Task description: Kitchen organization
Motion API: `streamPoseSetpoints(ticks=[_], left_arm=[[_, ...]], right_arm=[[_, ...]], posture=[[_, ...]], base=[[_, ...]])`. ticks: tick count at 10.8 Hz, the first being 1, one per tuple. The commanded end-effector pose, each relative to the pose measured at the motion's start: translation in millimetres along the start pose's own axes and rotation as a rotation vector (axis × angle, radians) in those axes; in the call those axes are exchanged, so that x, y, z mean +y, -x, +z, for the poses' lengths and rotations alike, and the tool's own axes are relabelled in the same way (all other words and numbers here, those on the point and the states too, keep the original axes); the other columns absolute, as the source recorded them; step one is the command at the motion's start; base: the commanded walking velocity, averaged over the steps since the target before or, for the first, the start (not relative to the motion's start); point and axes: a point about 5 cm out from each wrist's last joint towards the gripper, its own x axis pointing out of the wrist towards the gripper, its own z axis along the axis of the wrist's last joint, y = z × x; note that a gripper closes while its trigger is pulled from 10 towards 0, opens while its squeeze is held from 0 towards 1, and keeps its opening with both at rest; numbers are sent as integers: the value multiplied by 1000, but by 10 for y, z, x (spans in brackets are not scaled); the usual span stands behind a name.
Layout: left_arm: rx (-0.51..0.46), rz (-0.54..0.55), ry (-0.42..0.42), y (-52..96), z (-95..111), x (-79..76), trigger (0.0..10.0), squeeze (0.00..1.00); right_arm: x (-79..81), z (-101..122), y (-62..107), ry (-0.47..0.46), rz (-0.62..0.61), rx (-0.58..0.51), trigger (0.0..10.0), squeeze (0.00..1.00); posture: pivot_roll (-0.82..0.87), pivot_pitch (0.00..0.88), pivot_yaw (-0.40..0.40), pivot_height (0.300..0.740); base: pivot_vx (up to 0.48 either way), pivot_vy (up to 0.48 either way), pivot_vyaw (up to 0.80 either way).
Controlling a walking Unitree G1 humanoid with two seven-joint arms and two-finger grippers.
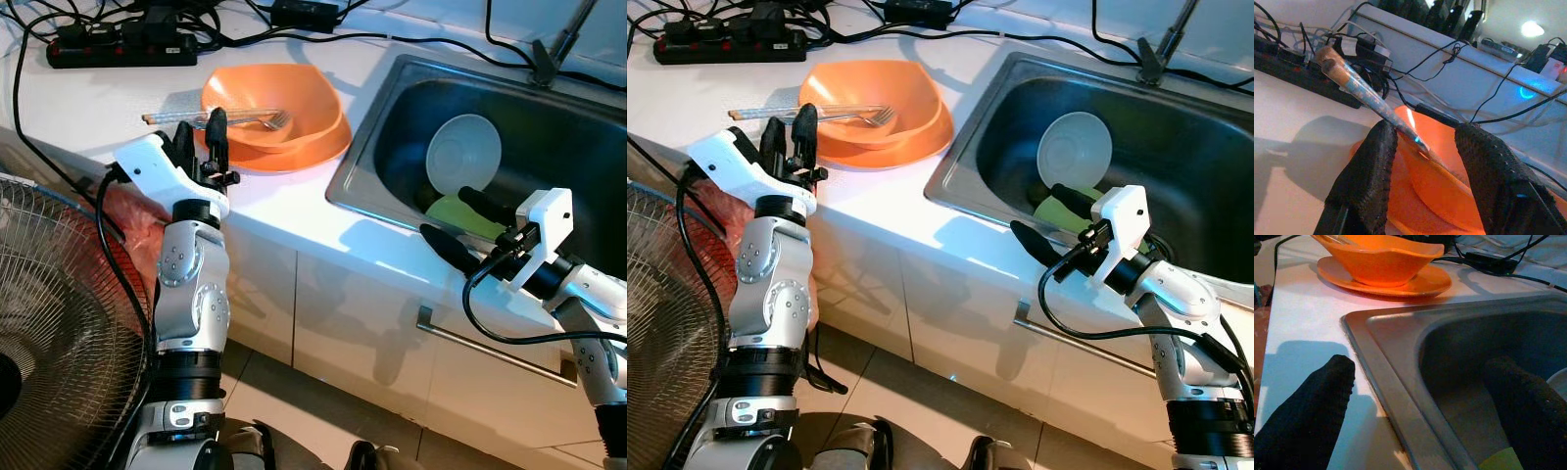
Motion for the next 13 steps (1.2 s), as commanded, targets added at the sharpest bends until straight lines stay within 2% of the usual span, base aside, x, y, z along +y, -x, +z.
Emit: streamPoseSetpoints(ticks=[1, 2, 3, 4, 5, 6, 13], left_arm=[[-5, -7, 10, -38, 7, -29, 10000, 0], [-6, -5, 9, -50, 9, -26, 9569, 0], [-6, -1, 9, -55, 7, -22, 6039, 0], [-5, 3, 8, -53, 3, -19, 3725, 0], [-5, 5, 10, -54, 1, -19, 667, 0], [-6, 5, 12, -57, 0, -21, 0, 0], [6, 9, 29, -53, -41, -35, 0, 0]], right_arm=[[-14, 32, 11, 15, 6, -3, 10000, 0], [-13, 31, 9, 15, 6, -3, 10000, 0], [-14, 30, 10, 16, 5, -1, 10000, 0], [-15, 29, 14, 17, 5, 1, 10000, 0], [-13, 28, 15, 16, 5, 2, 10000, 0], [-14, 26, 16, 16, 5, 3, 10000, 0], [-22, 20, 13, 18, 3, 6, 10000, 0]], posture=[[23, 167, -49, 740], [23, 167, -49, 740], [23, 167, -49, 740], [22, 169, -50, 740], [22, 169, -50, 740], [21, 167, -50, 740], [22, 159, -54, 740]], base=[[0, 0, 0], [0, 0, 0], [0, 0, 0], [0, 0, 0], [0, 0, 0], [0, 0, 0], [0, 0, 0]])
